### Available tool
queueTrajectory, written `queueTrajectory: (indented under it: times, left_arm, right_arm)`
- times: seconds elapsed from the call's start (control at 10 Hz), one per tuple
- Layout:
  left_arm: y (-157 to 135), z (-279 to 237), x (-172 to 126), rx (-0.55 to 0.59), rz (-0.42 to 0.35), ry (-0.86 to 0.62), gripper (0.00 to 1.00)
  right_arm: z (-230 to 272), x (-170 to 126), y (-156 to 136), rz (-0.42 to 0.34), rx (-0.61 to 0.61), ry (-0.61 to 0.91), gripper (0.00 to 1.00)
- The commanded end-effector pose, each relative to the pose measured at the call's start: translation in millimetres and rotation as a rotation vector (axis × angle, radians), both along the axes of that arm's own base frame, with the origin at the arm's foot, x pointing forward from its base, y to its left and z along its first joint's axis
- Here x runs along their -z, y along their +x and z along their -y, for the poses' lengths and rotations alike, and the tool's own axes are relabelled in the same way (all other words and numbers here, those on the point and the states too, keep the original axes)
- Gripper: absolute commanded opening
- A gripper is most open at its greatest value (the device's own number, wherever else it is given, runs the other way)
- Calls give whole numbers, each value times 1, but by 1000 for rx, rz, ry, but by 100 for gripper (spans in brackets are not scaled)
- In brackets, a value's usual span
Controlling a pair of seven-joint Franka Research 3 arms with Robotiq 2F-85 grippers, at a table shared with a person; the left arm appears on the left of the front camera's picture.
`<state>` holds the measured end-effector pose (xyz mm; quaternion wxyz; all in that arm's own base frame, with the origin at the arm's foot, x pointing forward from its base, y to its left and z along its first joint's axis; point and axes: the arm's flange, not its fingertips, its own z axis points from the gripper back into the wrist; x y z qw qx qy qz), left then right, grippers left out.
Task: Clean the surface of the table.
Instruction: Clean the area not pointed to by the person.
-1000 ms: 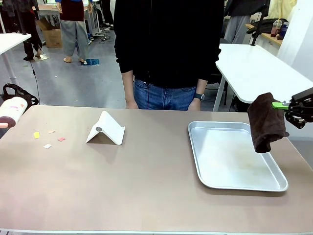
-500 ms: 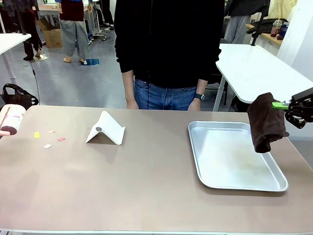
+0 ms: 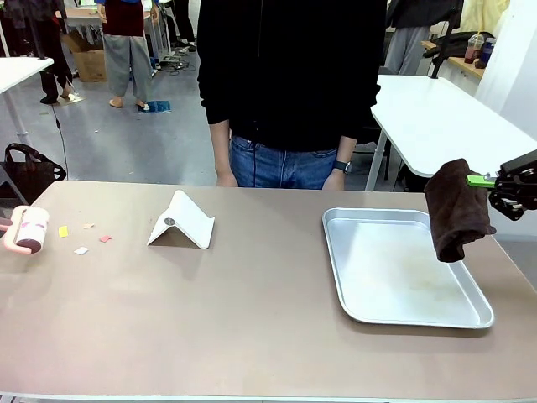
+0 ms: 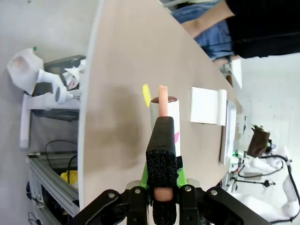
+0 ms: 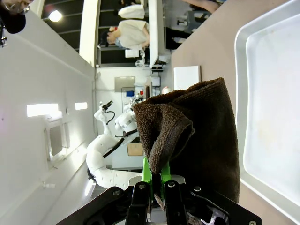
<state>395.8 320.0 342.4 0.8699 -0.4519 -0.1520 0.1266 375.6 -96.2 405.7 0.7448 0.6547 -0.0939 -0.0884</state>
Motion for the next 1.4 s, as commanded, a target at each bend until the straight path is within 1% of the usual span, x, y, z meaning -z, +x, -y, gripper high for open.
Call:
queueTrajectory:
  times: [0.0, 0.1, 0.5, 1.0, 1.3]
  left_arm:
    - [1, 12, -1, -22, -39, 27, 23]
    - [3, 15, 0, -25, -32, 35, 23]
    - [10, 16, 6, -38, -47, 69, 23]
    - [23, 21, 25, -24, -125, 78, 23]
    - [37, 32, 32, 27, -158, 82, 23]
  right_arm:
    - [0, -2, 1, 20, -2, 1, 8]
    - [0, -2, 1, 20, -2, 1, 8]
    - [0, -2, 1, 20, -2, 1, 8]
    - [0, -2, 1, 20, -2, 1, 8]
    - [0, -2, 1, 20, -2, 1, 8]
